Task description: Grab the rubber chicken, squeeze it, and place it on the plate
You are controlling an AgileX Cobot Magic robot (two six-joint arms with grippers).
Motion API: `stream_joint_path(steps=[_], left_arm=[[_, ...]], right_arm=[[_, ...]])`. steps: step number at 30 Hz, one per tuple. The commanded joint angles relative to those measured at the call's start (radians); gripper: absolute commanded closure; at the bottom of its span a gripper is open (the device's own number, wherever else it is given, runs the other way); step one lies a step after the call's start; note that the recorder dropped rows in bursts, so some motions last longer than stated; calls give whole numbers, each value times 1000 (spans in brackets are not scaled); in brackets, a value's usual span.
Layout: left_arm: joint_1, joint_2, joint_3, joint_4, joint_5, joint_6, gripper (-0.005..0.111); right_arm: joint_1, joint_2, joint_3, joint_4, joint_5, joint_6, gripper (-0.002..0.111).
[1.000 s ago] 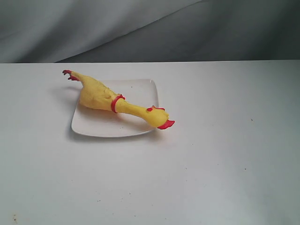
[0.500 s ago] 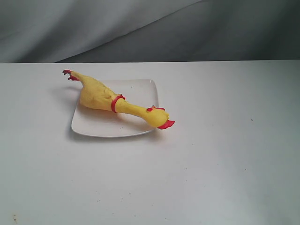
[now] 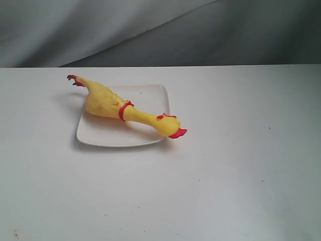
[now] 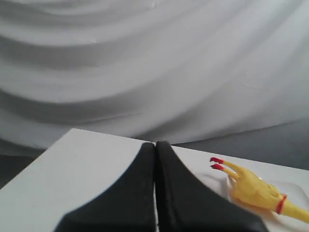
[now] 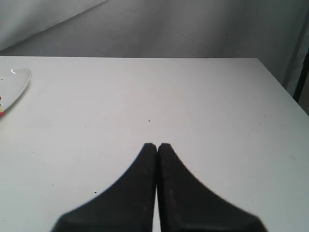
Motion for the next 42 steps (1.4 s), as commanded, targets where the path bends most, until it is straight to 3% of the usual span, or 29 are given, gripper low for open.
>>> stream_joint_path(steps=[1,5,10,14,19,24,36,42], left_arm=[[92,-5,-16,57,-4,-1,107],[184,-5,-23,57,-4,-1,107],[189,-5,-21,2,-30,-37,107],[189,-5,20,-230,-267,35,107],[189,-5,182,-510,-500,295,107],[189,-5,346,-482,-582,229,107],[189,-5,807,-482,-985,223,107],[189,-5,941,-473,-1018,168,107]], right_arm=[[0,-6,3,5,-2,2,108],[0,-6,3,5,-2,2,108],[0,-6,3,5,-2,5,108],[0,-6,3,5,-2,5,108],[0,-6,3,5,-2,5,108],[0,-6,3,5,-2,2,108],[0,-6,3,5,-2,5,108],[0,-6,3,5,-2,5,108]])
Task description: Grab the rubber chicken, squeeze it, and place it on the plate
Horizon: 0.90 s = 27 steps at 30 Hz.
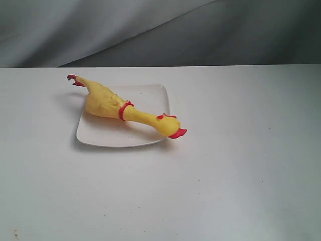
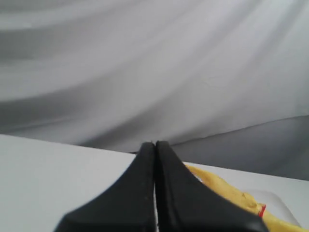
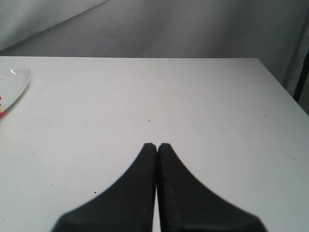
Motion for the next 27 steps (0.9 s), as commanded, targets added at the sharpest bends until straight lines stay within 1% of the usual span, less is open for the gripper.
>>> stream_joint_path(steps=[1,4,9,11,13,27], left_arm=[[2,-3,79,5,-31,-41,107],[2,-3,113,24,-25,-41,107],[2,-3,198,102,-24,-41,107],[2,-3,202,109,-20,-41,107],[2,-3,202,109,52,-39,107],[2,-3,202,117,45,-34,107]], right_arm=[[0,-5,3,5,-2,5,108],[0,-5,3,5,-2,5,108],[0,-5,3,5,-2,5,108],[0,-5,3,5,-2,2,108],[0,-5,3,5,-2,2,108],[0,-5,3,5,-2,5,108]])
